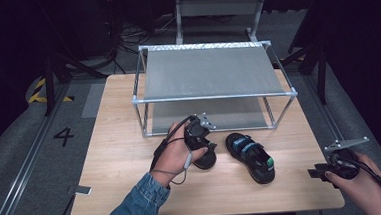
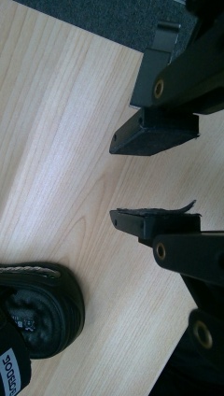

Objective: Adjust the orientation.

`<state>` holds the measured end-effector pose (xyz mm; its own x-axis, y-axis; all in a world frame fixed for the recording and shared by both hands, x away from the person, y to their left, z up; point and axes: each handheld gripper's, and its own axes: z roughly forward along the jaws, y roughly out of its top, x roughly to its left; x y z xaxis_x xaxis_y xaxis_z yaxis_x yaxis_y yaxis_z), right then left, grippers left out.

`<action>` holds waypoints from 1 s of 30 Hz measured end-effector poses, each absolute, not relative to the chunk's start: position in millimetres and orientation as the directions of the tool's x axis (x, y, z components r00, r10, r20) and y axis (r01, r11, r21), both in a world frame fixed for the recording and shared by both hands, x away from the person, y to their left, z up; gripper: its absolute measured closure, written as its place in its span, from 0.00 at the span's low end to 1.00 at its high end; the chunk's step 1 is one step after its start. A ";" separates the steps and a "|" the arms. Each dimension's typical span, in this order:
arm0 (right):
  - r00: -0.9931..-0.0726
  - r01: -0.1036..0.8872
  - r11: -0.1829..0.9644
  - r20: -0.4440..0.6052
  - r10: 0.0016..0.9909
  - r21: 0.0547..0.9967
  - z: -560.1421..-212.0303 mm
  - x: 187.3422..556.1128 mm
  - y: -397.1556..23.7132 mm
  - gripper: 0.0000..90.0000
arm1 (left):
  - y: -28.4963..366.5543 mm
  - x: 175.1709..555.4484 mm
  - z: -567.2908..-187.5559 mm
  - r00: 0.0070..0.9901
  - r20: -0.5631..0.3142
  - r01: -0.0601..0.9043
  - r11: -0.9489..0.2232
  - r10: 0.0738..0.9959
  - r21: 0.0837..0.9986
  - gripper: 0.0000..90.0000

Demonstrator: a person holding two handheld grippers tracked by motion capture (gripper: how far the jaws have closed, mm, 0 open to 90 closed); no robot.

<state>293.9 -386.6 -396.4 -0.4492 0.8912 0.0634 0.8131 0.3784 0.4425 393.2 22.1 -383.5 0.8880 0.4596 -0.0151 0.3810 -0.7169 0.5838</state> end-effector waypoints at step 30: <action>-0.551 0.760 0.468 0.066 0.832 0.450 -396.1 333.0 -347.8 0.68 | 60.9 350.9 -368.5 0.892 -0.047 0.424 -0.795 0.450 0.433 0.94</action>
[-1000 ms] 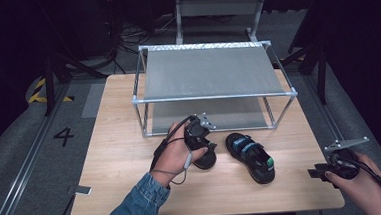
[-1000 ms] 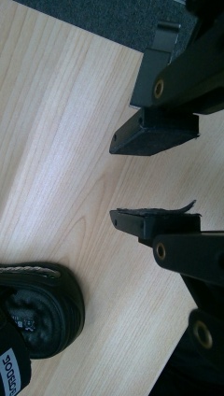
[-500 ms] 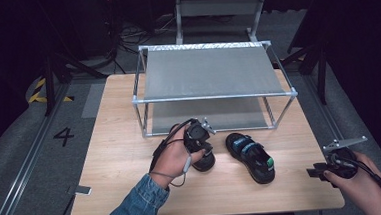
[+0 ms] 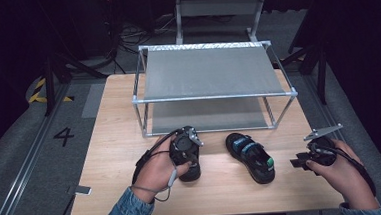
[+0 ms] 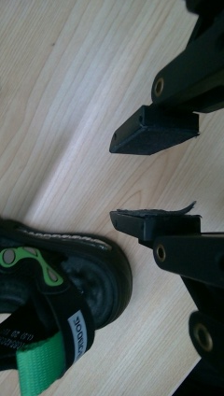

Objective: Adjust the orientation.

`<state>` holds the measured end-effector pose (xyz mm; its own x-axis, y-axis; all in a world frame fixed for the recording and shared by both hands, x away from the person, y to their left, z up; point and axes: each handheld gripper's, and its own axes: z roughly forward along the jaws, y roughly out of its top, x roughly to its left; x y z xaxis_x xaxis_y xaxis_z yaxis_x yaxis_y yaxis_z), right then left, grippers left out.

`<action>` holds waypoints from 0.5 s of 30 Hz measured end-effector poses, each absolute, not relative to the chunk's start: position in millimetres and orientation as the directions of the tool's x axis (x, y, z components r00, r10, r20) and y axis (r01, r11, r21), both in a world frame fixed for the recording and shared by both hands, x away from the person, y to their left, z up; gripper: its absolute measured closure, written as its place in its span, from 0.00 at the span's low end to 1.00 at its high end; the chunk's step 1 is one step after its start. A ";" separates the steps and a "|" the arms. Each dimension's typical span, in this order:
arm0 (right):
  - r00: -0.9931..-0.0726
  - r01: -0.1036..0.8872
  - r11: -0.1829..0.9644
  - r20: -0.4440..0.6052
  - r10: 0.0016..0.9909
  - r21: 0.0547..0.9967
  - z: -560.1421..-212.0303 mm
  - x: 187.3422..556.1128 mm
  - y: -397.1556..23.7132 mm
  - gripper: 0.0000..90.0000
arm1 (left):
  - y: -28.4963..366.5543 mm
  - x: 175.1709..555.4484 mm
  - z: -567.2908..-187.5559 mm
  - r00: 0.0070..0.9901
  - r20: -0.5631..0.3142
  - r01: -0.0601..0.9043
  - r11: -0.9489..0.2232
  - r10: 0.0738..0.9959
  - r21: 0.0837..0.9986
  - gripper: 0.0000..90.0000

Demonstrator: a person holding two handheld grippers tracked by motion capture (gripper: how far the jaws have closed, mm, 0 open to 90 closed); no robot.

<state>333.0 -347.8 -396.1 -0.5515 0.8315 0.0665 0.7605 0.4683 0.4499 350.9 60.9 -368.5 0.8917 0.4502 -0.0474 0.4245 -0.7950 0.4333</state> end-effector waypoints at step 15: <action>-0.556 0.759 0.476 0.061 0.829 0.444 -397.2 334.6 -346.3 0.67 | 80.4 369.6 -366.9 0.820 0.027 0.458 -0.683 0.572 0.568 0.45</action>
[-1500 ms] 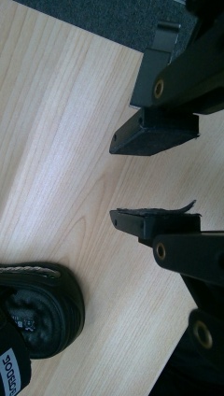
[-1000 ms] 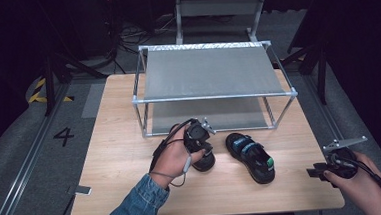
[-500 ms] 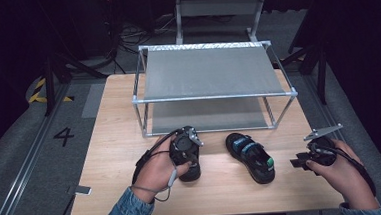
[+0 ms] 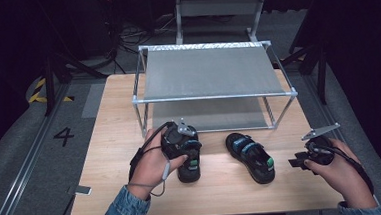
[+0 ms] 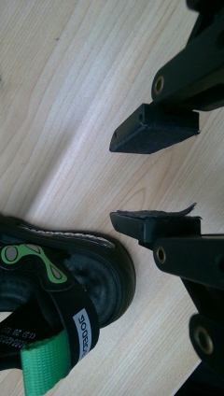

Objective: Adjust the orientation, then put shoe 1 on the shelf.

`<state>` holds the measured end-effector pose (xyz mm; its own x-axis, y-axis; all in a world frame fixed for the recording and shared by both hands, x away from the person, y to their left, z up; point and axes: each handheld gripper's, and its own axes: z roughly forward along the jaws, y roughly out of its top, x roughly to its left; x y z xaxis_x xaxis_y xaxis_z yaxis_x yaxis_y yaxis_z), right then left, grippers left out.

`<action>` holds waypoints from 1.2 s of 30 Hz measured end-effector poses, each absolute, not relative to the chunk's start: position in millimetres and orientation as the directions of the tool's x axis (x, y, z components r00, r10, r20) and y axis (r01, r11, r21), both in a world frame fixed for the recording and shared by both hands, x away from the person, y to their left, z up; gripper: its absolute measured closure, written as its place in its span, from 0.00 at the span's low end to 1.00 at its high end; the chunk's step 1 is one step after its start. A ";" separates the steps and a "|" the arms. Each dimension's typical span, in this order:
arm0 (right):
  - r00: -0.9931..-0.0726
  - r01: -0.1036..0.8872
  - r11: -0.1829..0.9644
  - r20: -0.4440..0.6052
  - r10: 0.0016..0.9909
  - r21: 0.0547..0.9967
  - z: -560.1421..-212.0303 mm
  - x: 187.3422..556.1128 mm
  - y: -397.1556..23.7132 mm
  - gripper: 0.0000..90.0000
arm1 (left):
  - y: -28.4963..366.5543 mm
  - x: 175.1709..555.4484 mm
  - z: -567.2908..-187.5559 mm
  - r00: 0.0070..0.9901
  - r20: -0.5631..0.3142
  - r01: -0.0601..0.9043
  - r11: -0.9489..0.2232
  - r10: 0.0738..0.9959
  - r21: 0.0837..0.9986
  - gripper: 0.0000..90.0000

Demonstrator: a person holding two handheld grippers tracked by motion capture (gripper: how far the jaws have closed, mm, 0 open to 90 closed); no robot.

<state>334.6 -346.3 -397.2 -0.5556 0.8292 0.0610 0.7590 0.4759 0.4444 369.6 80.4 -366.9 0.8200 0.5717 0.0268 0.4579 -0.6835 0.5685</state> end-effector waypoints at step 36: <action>-0.553 0.762 0.475 0.060 0.831 0.441 -398.0 333.5 -347.6 0.67 | 72.1 387.3 -386.6 0.796 -0.024 0.532 -0.681 0.604 0.503 0.79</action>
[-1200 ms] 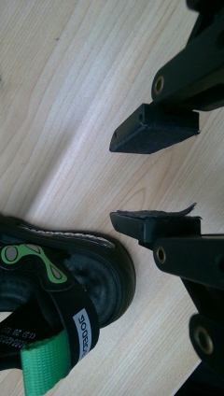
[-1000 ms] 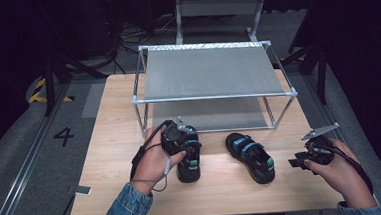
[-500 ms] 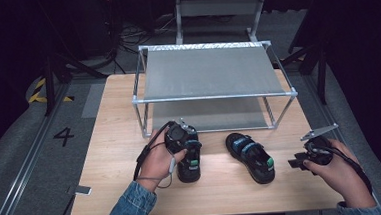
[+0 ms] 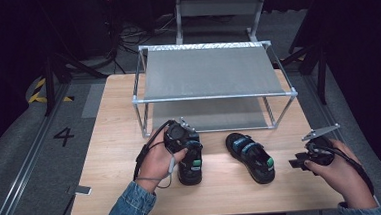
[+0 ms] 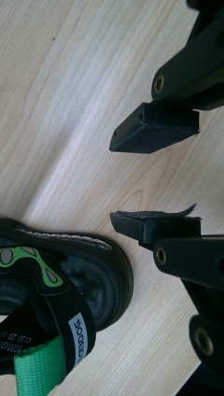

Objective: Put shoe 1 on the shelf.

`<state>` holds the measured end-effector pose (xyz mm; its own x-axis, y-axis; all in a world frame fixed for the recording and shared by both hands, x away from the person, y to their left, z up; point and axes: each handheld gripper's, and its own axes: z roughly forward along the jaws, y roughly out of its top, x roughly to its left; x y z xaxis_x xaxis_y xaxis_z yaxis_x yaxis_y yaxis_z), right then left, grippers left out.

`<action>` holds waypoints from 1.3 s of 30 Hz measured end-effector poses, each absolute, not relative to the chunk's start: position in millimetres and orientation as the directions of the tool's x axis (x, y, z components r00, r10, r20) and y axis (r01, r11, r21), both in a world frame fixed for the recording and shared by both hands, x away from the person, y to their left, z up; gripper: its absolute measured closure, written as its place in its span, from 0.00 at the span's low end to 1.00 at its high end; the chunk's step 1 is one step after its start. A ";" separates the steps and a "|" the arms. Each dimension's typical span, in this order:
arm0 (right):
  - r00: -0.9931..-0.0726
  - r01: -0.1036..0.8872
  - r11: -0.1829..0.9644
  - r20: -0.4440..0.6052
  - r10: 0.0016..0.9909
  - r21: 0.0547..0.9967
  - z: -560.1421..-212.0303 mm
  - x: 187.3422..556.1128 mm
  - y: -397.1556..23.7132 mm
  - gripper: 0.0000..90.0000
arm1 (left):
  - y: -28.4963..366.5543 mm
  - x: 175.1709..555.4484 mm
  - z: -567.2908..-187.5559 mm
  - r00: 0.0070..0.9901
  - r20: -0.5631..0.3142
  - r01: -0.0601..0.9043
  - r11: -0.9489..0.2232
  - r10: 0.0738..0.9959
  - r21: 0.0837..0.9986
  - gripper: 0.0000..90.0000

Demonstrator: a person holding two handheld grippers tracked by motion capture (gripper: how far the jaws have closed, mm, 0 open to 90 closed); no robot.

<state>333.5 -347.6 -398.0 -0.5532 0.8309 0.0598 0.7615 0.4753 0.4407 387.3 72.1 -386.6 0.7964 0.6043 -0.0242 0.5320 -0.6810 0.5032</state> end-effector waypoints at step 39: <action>-0.537 0.773 0.460 0.067 0.841 0.437 -401.1 334.6 -355.8 0.67 | 70.8 368.5 -282.2 0.810 -0.019 0.502 -0.677 0.586 0.538 0.79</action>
<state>334.6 -355.8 -401.1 -0.5373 0.8407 0.0669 0.7734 0.4596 0.4366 368.5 70.8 -282.2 0.8100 0.5862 -0.0189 0.5024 -0.6768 0.5381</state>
